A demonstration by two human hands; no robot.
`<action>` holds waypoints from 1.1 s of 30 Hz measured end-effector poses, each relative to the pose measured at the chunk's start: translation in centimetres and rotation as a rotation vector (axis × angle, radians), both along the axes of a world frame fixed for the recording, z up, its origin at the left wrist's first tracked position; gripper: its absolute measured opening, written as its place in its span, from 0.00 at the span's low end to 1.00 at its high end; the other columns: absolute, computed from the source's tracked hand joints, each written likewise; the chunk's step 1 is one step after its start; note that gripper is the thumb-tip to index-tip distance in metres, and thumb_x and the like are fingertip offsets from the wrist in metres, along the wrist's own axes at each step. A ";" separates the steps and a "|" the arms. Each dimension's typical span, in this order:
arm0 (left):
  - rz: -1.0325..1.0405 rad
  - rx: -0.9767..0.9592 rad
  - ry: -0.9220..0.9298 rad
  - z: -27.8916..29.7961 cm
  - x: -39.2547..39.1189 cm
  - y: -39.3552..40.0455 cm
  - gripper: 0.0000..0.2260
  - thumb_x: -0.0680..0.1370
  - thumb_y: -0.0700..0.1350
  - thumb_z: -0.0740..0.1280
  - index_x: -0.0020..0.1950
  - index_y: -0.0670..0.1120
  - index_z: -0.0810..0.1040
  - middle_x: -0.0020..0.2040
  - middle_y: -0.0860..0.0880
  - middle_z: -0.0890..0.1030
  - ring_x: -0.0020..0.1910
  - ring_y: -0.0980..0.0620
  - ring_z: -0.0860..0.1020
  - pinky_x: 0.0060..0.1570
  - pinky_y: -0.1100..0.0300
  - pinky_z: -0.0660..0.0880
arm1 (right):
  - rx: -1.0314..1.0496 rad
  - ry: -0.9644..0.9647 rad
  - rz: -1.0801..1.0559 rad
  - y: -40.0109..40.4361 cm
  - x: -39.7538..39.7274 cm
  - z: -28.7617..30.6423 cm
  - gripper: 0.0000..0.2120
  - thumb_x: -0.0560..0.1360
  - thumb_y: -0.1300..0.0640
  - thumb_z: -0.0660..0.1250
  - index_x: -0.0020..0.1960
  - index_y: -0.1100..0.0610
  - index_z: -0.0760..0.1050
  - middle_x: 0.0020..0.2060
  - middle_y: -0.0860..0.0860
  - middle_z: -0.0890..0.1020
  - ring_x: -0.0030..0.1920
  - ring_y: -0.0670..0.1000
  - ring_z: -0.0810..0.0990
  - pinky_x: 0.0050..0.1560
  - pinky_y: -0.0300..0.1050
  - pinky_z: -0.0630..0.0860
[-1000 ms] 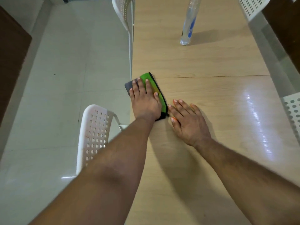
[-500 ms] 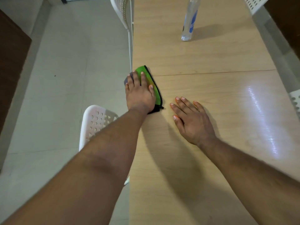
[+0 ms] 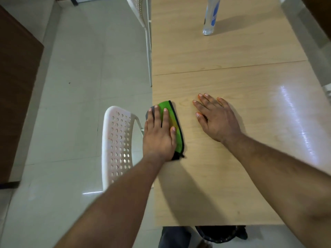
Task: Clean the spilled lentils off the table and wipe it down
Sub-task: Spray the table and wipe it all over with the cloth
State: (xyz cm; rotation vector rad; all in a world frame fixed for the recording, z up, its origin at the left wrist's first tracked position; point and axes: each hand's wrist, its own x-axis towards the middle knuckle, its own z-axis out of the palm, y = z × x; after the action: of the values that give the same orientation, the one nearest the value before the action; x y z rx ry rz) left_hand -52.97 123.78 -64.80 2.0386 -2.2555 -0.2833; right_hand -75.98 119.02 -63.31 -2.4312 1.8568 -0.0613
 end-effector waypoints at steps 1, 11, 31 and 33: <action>-0.018 -0.006 -0.001 -0.2 0.2 -1.8 0.30 0.86 0.57 0.46 0.87 0.45 0.51 0.86 0.40 0.48 0.85 0.40 0.44 0.83 0.42 0.51 | -0.002 0.005 0.002 0.1 0.0 -0.1 0.28 0.86 0.42 0.46 0.83 0.47 0.63 0.83 0.48 0.62 0.83 0.48 0.58 0.81 0.58 0.57; 0.032 -0.017 -0.034 -0.1 -0.7 -5.8 0.31 0.86 0.57 0.44 0.87 0.45 0.49 0.86 0.40 0.47 0.85 0.40 0.44 0.83 0.42 0.49 | 0.012 0.085 -0.062 0.8 0.5 -0.4 0.28 0.86 0.42 0.43 0.84 0.47 0.60 0.83 0.49 0.62 0.83 0.51 0.57 0.81 0.58 0.58; 0.042 0.030 -0.017 -0.2 -0.9 21.8 0.31 0.86 0.56 0.45 0.87 0.45 0.44 0.86 0.42 0.38 0.85 0.43 0.36 0.83 0.41 0.49 | 0.080 0.097 -0.005 16.8 -2.6 0.0 0.30 0.85 0.42 0.42 0.83 0.48 0.63 0.83 0.48 0.63 0.83 0.53 0.58 0.78 0.55 0.61; 0.026 0.024 -0.019 -0.2 -0.6 21.0 0.31 0.86 0.56 0.45 0.87 0.45 0.43 0.86 0.42 0.38 0.84 0.43 0.35 0.83 0.41 0.47 | 0.039 0.049 -0.030 16.8 -2.3 -0.5 0.28 0.86 0.43 0.45 0.81 0.48 0.67 0.81 0.49 0.66 0.83 0.53 0.60 0.78 0.56 0.62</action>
State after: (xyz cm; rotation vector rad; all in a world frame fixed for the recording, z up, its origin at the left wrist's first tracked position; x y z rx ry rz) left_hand -53.62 144.73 -65.02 2.0892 -2.2455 -0.2915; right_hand -78.28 135.84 -63.76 -2.4003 1.8962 0.0327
